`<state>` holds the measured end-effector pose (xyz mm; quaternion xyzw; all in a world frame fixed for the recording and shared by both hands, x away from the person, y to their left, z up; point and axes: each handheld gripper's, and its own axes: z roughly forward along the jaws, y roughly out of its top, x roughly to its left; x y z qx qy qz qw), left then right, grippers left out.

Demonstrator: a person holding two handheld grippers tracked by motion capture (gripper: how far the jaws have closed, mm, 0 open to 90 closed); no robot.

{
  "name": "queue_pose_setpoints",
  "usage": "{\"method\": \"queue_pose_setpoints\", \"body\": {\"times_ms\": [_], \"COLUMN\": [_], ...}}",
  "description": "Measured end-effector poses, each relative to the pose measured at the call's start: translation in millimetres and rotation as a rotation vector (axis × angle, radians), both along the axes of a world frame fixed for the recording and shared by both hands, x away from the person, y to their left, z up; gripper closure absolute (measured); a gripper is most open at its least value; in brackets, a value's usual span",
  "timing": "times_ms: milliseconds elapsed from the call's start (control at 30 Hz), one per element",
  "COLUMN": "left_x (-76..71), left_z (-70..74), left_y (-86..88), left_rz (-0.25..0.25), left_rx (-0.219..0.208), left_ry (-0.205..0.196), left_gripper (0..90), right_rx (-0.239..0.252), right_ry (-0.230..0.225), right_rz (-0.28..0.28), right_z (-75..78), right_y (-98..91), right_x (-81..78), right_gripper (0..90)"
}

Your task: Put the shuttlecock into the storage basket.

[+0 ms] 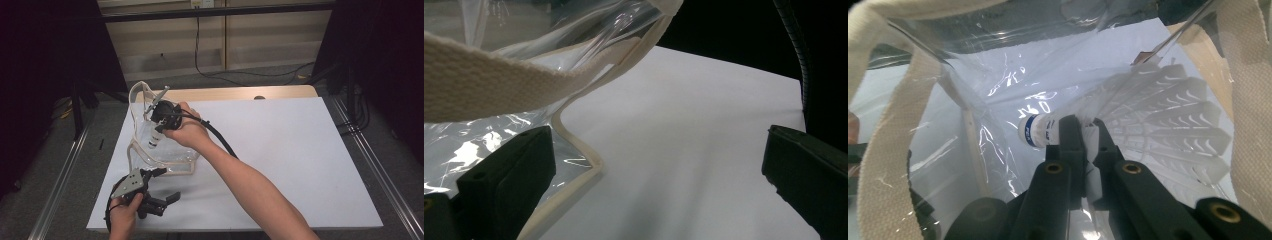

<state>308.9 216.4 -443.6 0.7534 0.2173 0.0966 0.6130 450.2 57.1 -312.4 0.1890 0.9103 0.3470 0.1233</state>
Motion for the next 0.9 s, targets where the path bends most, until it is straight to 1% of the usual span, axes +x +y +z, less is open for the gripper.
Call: {"method": "queue_pose_setpoints", "body": {"times_ms": [33, 100, 233, 467, 533, 733, 867, 900], "left_x": [0.1, 0.0, 0.3, 0.2, 0.5, 0.2, 0.3, 0.3], "left_z": [0.1, 0.0, -0.2, -0.2, 0.0, -0.2, 0.1, 0.0], "left_y": [0.2, 0.2, -0.2, -0.3, -0.1, -0.3, -0.1, -0.2], "left_rz": [0.000, 0.001, 0.000, -0.001, -0.002, -0.001, -0.002, -0.002], "left_rx": [0.002, 0.000, 0.001, 0.002, 0.008, 0.001, 0.001, 0.000], "left_ry": [-0.003, 0.000, 0.000, -0.001, -0.008, -0.001, -0.005, -0.004], "left_gripper": [0.8, 0.8, 0.8, 0.8, 0.8, 0.8, 0.8, 0.8], "right_rx": [-0.006, -0.001, -0.009, -0.012, -0.014, -0.027, -0.029, -0.032], "right_ry": [0.000, 0.004, 0.009, 0.007, 0.005, 0.002, 0.005, -0.002], "right_rz": [-0.002, -0.006, -0.011, -0.012, -0.011, -0.010, -0.018, -0.014], "right_z": [-0.6, -1.8, -4.9, -7.4, -8.7, -11.9, -13.0, -13.4], "right_y": [-0.1, -0.7, -0.9, 0.2, 0.7, 2.1, 3.0, 3.1], "right_x": [0.4, 1.7, 3.4, 3.8, 4.2, 5.1, 5.1, 5.5], "right_gripper": [88.7, 88.7, 88.7, 88.7, 88.7, 88.6, 88.6, 88.6]}}
